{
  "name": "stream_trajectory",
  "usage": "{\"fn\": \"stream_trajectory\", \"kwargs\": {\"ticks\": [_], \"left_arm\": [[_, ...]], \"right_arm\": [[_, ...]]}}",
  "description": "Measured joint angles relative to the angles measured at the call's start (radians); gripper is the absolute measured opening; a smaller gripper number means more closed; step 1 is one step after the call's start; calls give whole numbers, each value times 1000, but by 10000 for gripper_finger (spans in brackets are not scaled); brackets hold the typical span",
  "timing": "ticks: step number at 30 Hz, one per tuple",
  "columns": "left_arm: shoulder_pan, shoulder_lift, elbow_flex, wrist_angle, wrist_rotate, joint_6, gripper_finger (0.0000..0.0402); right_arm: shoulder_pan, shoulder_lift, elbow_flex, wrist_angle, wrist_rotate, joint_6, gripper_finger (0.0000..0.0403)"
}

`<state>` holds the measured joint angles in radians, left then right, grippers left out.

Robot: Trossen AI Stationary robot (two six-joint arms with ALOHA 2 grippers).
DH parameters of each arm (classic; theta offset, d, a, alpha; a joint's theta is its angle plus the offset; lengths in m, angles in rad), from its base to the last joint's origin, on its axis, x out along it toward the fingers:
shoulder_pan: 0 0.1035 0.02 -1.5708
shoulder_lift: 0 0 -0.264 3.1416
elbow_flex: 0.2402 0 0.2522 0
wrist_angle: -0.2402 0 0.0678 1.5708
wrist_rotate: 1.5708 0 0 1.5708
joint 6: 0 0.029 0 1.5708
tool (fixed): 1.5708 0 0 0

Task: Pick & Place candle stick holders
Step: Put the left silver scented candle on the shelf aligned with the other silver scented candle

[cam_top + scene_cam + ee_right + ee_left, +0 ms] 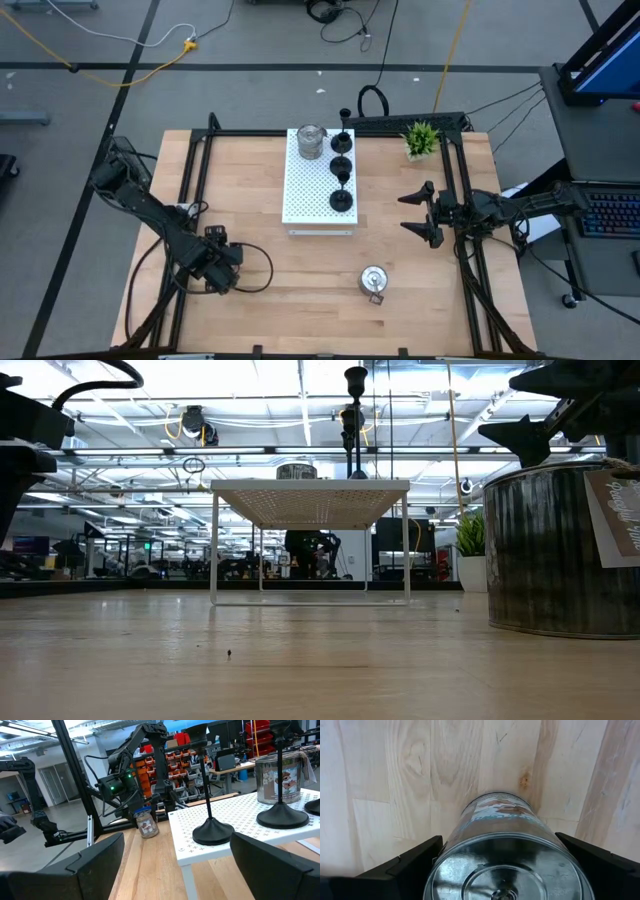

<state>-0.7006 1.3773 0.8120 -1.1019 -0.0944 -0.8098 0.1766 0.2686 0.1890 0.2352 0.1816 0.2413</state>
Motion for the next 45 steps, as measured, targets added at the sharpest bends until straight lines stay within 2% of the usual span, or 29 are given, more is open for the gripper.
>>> {"fn": "stream_trajectory", "kwargs": {"ticks": [5, 9, 31, 45], "left_arm": [[0, 0, 0, 0, 0, -3, 375], [0, 0, 0, 0, 0, -2, 363], [6, 2, -1, 1, -5, 0, 362], [101, 5, 53, -11, -39, 157, 361]], "right_arm": [[0, 0, 0, 0, 0, 0, 359], [0, 0, 0, 0, 0, 0, 357], [0, 0, 0, 0, 0, 0, 359], [0, 0, 0, 0, 0, 1, 359]]}}
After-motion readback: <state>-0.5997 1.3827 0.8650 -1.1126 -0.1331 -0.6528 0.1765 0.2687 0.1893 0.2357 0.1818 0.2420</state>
